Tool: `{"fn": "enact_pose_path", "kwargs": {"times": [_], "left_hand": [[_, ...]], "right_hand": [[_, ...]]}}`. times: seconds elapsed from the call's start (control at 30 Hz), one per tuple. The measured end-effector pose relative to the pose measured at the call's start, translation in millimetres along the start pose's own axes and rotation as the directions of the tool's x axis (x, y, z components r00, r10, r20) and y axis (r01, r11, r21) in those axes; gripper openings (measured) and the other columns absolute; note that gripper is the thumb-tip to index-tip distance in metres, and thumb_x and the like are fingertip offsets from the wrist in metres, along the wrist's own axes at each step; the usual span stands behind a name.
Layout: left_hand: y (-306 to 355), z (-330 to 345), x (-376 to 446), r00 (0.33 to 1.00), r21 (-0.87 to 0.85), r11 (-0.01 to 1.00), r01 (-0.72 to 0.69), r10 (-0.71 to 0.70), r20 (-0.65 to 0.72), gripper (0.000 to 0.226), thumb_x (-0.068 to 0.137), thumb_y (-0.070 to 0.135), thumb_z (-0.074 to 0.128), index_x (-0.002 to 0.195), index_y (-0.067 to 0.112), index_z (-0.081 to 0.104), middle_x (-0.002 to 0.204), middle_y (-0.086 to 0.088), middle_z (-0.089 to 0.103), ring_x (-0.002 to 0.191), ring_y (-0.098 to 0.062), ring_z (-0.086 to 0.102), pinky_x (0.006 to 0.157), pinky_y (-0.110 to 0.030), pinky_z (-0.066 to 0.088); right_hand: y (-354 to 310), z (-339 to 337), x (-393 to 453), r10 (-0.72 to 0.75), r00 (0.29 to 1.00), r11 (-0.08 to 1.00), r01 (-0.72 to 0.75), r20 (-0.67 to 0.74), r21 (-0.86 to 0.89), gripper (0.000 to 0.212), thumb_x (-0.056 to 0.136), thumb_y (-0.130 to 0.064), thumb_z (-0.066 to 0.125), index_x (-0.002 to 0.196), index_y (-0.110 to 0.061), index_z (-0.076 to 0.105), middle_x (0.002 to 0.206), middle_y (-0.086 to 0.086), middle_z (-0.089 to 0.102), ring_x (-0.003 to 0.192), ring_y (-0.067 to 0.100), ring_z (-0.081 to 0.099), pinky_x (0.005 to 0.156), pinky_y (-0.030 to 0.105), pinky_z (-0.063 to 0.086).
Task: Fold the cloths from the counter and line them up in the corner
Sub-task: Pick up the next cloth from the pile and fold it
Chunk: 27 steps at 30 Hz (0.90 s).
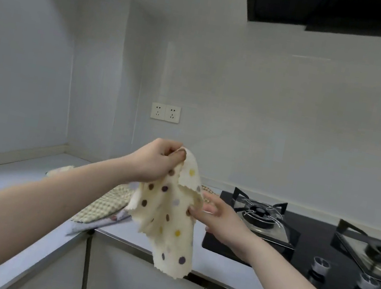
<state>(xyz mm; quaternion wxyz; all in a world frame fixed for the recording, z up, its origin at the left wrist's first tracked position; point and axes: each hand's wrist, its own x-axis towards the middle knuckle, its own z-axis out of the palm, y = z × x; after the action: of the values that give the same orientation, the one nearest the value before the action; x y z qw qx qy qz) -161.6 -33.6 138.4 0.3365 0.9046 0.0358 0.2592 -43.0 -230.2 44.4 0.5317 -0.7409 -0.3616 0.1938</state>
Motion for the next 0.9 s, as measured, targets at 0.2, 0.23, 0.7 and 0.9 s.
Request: {"fn": "enact_pose_path", "kwargs": {"times": [0.2,0.23,0.7,0.9], "left_hand": [[-8,34,-5,0.990,-0.208,0.970,0.124,-0.135,-0.040,0.035,0.100,0.004,0.038,0.099,0.023,0.068,0.085,0.000,0.070,0.075,-0.018,0.065,0.070,-0.028,0.051],[-10,37,-7,0.987,-0.217,0.966,0.140,-0.152,-0.041,0.037,0.098,0.001,0.038,0.100,0.022,0.067,0.085,0.000,0.070,0.076,-0.018,0.066,0.069,-0.028,0.052],[-32,94,-31,0.983,-0.082,0.992,0.094,-0.080,0.164,0.043,0.105,0.051,0.047,0.090,0.015,0.064,0.068,0.014,0.050,0.063,-0.009,0.047,0.060,-0.022,0.036],[-37,98,-17,0.996,0.025,0.996,0.086,-0.086,-0.023,0.036,0.106,0.038,0.051,0.073,0.023,0.051,0.063,0.009,0.049,0.056,-0.010,0.044,0.053,-0.025,0.035]], "right_hand": [[14,-30,-22,0.040,0.999,0.998,-0.041,0.029,0.043,0.018,0.094,-0.028,0.074,0.098,-0.011,0.071,0.087,-0.002,0.073,0.080,0.010,0.069,0.086,0.030,0.058],[13,-34,-23,0.036,0.999,0.999,-0.036,-0.013,0.040,0.015,0.095,-0.028,0.073,0.091,-0.014,0.069,0.079,-0.004,0.070,0.071,0.008,0.064,0.076,0.025,0.054],[9,-52,-18,-0.019,0.960,0.972,-0.048,-0.279,-0.229,0.026,0.091,-0.043,0.074,0.088,-0.017,0.073,0.062,-0.013,0.060,0.055,0.009,0.052,0.048,0.022,0.042],[10,-67,-23,-0.011,0.952,0.937,-0.097,-0.305,-0.337,0.007,0.089,-0.032,0.073,0.090,-0.026,0.077,0.086,-0.007,0.077,0.080,0.008,0.065,0.071,0.022,0.047]]}}
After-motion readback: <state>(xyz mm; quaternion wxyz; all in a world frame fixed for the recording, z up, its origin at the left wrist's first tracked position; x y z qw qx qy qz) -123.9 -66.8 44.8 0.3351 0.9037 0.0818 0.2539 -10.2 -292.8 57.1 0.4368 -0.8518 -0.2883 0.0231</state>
